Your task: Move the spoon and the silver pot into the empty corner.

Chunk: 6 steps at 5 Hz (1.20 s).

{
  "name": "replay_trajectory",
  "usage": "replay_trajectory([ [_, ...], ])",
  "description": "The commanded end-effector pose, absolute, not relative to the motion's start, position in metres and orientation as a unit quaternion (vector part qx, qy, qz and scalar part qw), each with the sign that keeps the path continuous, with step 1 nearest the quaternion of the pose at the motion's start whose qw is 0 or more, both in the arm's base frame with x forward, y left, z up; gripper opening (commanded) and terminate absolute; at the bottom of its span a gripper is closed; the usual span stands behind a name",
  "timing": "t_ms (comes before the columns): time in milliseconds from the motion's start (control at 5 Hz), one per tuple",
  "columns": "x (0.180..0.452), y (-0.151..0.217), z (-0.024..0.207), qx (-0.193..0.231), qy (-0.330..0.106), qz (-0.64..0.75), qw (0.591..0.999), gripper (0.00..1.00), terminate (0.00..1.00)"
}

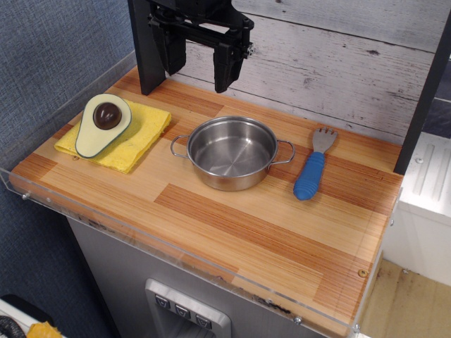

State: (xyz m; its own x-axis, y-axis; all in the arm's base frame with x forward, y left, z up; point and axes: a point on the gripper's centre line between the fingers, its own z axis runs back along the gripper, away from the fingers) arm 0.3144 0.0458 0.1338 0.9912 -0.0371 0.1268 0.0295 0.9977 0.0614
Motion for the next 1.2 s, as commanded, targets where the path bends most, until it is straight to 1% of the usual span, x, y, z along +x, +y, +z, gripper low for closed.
replay_trajectory([
  [0, 0.314, 0.046, 0.134, 0.030, -0.064, -0.017, 0.997, 1.00, 0.00],
  [400, 0.311, 0.014, 0.111, 0.010, -0.092, -0.092, 0.991, 1.00, 0.00],
  [600, 0.309, -0.001, 0.093, -0.006, -0.090, -0.121, 0.989, 1.00, 0.00],
  [800, 0.310, -0.007, 0.073, -0.014, -0.075, -0.136, 0.988, 1.00, 0.00],
  [1000, 0.311, -0.007, 0.057, -0.015, -0.066, -0.139, 0.988, 1.00, 0.00],
])
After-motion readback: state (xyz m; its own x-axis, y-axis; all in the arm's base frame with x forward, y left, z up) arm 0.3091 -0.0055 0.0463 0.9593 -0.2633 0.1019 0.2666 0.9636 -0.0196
